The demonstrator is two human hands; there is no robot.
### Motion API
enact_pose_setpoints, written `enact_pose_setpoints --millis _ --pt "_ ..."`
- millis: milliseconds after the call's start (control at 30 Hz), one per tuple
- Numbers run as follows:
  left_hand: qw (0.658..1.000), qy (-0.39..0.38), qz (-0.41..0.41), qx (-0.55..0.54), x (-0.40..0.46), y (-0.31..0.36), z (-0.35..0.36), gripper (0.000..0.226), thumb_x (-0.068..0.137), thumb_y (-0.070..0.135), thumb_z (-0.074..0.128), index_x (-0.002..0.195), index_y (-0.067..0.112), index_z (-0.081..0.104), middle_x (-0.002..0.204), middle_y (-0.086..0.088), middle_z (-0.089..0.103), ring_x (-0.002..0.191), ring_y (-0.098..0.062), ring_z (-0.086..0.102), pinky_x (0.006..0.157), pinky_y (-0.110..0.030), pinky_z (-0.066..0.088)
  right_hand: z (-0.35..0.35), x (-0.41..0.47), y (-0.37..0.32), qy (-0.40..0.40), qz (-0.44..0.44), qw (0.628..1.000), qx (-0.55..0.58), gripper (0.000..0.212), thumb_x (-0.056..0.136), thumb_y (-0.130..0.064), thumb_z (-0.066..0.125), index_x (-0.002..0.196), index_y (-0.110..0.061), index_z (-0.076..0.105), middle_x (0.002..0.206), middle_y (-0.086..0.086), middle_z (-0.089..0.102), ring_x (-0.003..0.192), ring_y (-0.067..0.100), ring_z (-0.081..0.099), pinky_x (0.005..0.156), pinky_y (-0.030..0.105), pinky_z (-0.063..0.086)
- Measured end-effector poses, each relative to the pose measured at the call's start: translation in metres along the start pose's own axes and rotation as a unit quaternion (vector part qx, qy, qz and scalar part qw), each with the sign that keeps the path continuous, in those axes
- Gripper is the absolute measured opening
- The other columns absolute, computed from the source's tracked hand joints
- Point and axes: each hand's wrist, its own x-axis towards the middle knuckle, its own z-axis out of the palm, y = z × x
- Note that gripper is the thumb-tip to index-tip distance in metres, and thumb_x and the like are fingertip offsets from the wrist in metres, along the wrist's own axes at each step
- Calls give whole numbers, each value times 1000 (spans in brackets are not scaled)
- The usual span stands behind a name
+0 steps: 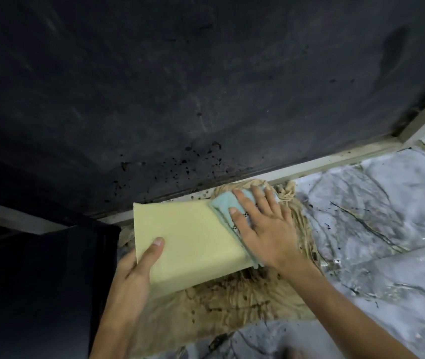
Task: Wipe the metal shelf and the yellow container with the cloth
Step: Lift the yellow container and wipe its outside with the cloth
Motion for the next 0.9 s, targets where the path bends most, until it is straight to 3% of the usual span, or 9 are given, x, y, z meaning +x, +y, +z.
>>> enact_pose_setpoints --millis 133,233,333,467,533,600,700,800,900 --pt "1000 -26 -8 9 -4 1 5 47 75 52 80 109 20 82 110 -3 86 111 -30 77 111 -57 50 6 -23 -49 -20 -100 995 -9 53 94 -67 0 144 -59 -13 163 -12 -19 147 22 -28 118 52 -16" --pt "1000 -19 -12 -1 -9 1 7 32 84 42 68 102 23 85 107 -8 86 110 -32 77 111 -58 50 9 -23 -79 -32 -158 987 2 53 95 -68 8 145 -61 -6 166 -13 -7 151 21 -20 117 54 -17" --pt "1000 -19 -16 -6 -12 4 7 32 76 46 72 100 31 86 109 -5 86 111 -31 77 112 -58 49 6 -20 -61 -25 -190 981 -4 54 94 -72 13 145 -63 -3 166 -15 -3 151 17 -17 119 53 -13" --pt "1000 -2 -26 -11 -13 3 3 48 64 55 86 103 28 86 114 -2 85 116 -29 75 115 -58 46 3 -6 -2 20 -125 992 -6 58 91 -76 15 146 -62 6 166 -16 6 152 11 -7 122 48 -4" --pt "999 -23 -45 -17 -11 6 0 46 68 42 85 106 17 84 114 -6 85 114 -31 75 112 -55 49 2 2 15 43 -89 995 9 61 89 -77 18 147 -58 15 164 -16 17 152 11 4 122 46 5" --pt "995 -54 -81 -20 -10 10 -7 44 71 29 76 112 11 80 114 -13 84 108 -33 76 96 -47 56 2 7 26 50 -58 996 53 61 89 -76 25 146 -55 25 160 -15 26 149 14 18 119 46 20" --pt "987 -115 -112 12 0 31 -15 63 61 5 85 123 8 73 119 -18 81 103 -35 77 77 -43 62 2 11 49 58 -33 977 202 50 92 -66 43 139 -50 41 147 -13 41 135 11 40 111 38 36" --pt "982 -113 -146 45 30 56 -12 53 73 23 84 122 5 74 114 -22 82 98 -36 79 82 -45 63 8 7 68 59 -86 953 285 47 93 -58 48 136 -41 52 143 -14 48 137 -1 38 114 34 34" --pt "985 -63 -143 73 50 65 -7 43 92 35 74 119 3 75 116 -25 79 106 -38 75 91 -46 58 17 2 72 83 -124 939 310 38 98 -40 51 134 -30 58 139 -11 55 133 2 46 109 24 37"
